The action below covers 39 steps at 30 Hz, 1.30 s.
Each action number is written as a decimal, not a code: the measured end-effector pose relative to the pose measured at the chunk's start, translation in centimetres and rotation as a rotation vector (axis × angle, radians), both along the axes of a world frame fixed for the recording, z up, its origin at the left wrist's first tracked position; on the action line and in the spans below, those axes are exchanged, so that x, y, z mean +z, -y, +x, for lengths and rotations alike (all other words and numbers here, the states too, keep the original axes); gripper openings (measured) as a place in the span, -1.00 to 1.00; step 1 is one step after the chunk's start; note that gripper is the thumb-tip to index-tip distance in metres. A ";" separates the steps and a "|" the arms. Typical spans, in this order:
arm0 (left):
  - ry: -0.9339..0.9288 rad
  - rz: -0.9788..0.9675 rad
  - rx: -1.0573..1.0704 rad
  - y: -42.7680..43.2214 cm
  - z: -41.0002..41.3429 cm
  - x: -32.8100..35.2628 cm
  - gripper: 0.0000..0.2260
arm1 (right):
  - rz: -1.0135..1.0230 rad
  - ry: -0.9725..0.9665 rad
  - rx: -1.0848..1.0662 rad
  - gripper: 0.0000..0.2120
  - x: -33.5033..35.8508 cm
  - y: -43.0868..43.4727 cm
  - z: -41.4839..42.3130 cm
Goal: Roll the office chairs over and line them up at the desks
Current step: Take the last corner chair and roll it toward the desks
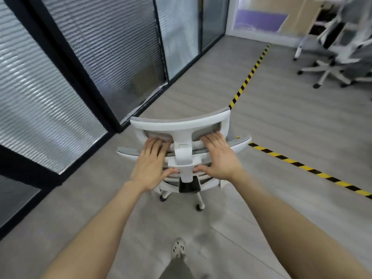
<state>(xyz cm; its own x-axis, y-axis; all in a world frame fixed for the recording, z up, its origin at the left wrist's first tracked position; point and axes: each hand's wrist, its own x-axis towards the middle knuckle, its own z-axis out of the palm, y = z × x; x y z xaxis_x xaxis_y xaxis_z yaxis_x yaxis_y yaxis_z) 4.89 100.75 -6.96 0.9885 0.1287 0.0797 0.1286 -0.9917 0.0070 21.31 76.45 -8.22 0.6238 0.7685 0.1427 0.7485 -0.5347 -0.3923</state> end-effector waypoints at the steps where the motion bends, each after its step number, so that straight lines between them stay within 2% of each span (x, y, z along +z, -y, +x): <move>1: 0.002 -0.008 -0.040 1.2 2.5 -0.1 -0.05 | 0.008 0.002 -0.043 0.12 -0.1 1.8 1.5; 7: 0.016 -0.028 -0.312 6.2 18.1 -0.4 -0.05 | 0.059 0.059 -0.291 0.07 -0.3 10.4 9.4; 18: 0.015 0.047 -0.764 18.8 50.0 -0.6 -0.06 | -0.048 0.114 -0.742 0.11 -0.2 23.2 27.8; 24: -0.002 0.069 -0.903 27.8 64.3 -0.3 -0.06 | -0.080 0.091 -0.921 0.09 0.7 30.5 37.3; 29: 0.036 0.071 -1.016 34.9 75.3 -0.7 -0.07 | -0.067 0.177 -1.043 0.03 0.2 36.4 44.7; 39: -0.033 0.063 -1.260 48.4 95.8 0.3 -0.04 | -0.120 0.139 -1.316 0.03 0.0 44.8 59.2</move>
<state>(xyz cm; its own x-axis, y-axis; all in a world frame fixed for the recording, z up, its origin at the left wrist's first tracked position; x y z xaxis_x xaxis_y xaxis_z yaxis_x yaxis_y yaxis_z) 100.67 52.37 -6.64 0.4242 -0.9052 0.0244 -0.9048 -0.4248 -0.0294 80.56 31.61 -8.19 0.8930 -0.3813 0.2392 -0.3210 -0.9120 -0.2552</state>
